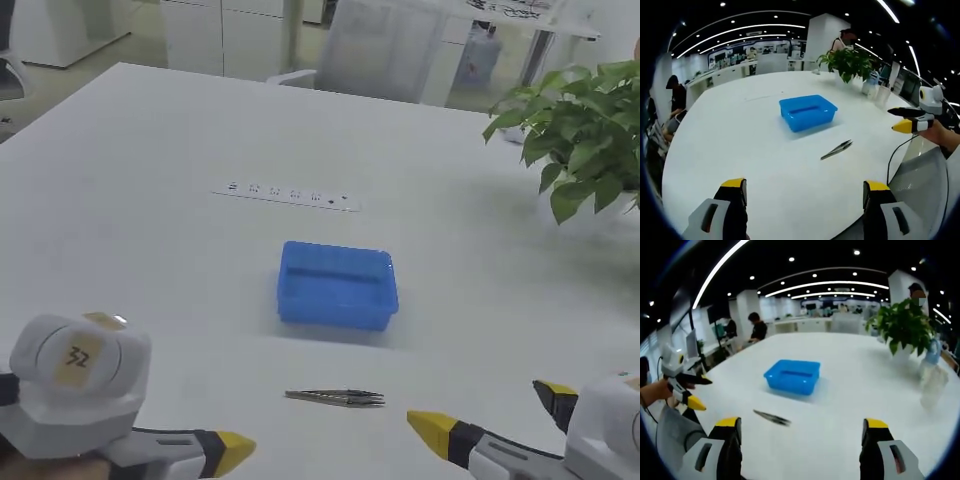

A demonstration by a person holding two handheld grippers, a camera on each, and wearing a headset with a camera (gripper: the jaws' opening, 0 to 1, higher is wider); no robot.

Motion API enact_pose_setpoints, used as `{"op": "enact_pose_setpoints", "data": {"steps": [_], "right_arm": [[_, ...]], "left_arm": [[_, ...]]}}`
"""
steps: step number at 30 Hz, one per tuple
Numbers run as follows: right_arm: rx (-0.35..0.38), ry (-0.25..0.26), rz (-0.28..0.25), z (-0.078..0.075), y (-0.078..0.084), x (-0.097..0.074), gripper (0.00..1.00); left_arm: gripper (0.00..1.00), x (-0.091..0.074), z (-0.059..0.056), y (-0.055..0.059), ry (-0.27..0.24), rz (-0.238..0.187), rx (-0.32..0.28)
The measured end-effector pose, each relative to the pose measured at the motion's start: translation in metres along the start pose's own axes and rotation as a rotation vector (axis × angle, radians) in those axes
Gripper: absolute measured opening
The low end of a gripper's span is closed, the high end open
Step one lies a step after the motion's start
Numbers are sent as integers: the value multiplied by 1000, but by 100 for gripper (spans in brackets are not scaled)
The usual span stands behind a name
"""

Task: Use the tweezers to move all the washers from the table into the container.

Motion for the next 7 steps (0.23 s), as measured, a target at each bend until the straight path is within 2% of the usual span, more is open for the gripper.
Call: {"op": "enact_pose_setpoints", "data": {"steps": [7], "right_arm": [[-5,-4,4,1,0,0,99]], "left_arm": [[99,2,-2,1,16,4,1]]}}
Point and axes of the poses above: the centre of the closed fingertips' face, and the gripper's own axes: x roughly forward along the fingers, z roughly to its left, y roughly out of its underside, the point moved 1 cm from there along -x, roughly backward along the fingers, and after that the axes turned 15 degrees about -z, right-handed, at the moved point
